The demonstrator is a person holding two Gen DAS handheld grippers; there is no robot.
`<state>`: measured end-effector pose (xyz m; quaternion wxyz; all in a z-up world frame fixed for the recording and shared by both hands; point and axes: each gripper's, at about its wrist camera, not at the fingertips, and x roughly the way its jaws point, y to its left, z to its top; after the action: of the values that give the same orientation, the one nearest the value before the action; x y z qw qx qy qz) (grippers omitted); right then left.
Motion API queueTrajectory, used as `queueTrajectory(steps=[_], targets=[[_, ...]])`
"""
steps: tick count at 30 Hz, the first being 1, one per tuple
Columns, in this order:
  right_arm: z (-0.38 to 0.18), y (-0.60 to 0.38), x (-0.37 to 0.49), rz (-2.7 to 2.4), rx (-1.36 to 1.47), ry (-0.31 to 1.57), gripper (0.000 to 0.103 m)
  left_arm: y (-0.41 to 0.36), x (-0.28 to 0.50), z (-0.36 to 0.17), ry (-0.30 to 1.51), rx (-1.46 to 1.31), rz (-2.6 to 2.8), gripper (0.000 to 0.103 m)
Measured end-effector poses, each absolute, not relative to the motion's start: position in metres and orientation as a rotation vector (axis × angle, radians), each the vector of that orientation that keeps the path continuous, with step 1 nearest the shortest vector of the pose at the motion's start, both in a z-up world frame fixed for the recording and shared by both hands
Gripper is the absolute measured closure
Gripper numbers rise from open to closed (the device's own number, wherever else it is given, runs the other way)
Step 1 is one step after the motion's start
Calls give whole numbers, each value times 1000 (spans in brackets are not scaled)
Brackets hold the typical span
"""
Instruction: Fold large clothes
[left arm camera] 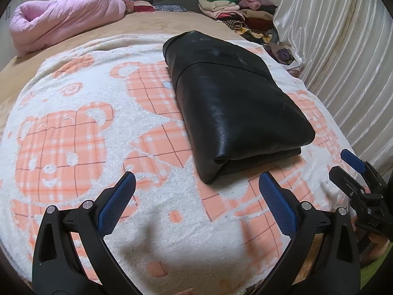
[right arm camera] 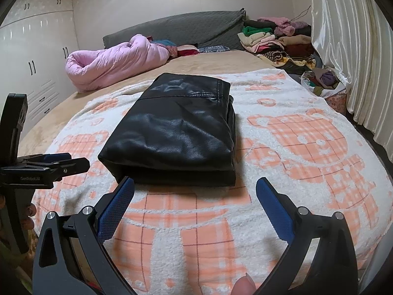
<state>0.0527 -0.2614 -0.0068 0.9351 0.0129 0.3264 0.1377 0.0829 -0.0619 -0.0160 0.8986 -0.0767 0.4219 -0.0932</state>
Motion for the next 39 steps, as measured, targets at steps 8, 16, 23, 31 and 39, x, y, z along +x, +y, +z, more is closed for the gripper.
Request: queueTrajectory(steps=[8,16,23,31,39], targets=[[-7,-261,53,280,26,665,4,-61,82,-15,872,-157,-187,9],[-7,-261,53,282,26,665,4,-60,82,-14,871,-153,-185,9],[-5,-261,53,274,22,661,4,-59,82,-15,873,-151,-182,9],[-4,-261,52,268,21,660,4,-60,82,-14,871,-146,-178,9],[-4,-261,52,269,21,659,4,-59,82,-14,870,-144,-174,9]])
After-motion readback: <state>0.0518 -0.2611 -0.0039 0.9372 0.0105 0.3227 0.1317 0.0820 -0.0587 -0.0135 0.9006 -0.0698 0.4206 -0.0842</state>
